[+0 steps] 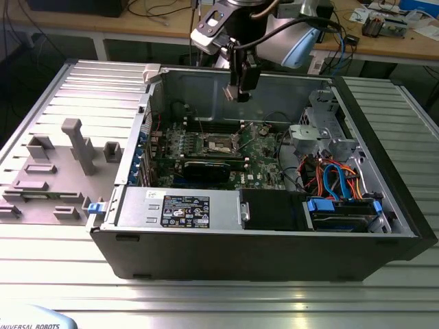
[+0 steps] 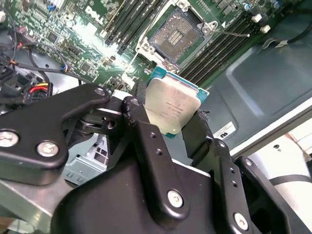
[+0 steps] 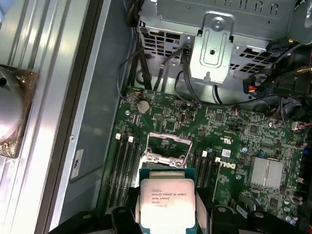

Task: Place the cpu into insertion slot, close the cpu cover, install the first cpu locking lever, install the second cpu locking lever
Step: 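Place the cpu into insertion slot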

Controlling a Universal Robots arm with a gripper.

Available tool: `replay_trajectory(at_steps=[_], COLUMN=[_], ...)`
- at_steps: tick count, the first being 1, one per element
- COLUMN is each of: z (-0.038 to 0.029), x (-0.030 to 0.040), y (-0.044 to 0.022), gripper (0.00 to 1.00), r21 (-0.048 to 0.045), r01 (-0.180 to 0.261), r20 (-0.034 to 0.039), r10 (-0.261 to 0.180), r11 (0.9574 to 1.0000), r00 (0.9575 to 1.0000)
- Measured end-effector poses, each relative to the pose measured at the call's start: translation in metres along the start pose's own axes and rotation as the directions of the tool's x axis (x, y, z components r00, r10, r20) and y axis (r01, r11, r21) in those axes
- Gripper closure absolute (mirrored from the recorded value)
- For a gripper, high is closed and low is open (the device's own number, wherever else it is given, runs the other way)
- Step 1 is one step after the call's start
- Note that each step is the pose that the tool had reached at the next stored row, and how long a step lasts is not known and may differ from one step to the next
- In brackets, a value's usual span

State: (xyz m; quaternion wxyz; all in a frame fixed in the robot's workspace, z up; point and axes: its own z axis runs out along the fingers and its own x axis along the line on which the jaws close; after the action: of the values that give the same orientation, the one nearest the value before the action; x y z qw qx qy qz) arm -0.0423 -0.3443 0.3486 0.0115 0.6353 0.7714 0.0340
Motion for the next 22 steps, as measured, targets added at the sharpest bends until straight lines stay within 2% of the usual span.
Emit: replay_trajectory(at_steps=[6,11,18,19,22], z=[0.0036,0.0053,0.0055,0.0059,0.0067], x=[0.0003,0.0004,0.0005,0.0005,0.0004], y=[-0.0002,-0.0003,-0.0002,-0.0002,-0.0003], gripper=[0.46,0.46,0.46,0.46,0.46], r21=[0.0079,0.007,0.0069,0.0067,0.0053], r01=[-0.065,-0.112,-0.114,-0.119,-0.161], r20=[0.0029,0.0058,0.0059,0.0063,0.009], r10=[0.065,0.112,0.114,0.119,0.161], r11=[0.9979,0.9937,0.9934,0.9928,0.987], r00=[0.9979,0.9937,0.9934,0.9928,0.987])
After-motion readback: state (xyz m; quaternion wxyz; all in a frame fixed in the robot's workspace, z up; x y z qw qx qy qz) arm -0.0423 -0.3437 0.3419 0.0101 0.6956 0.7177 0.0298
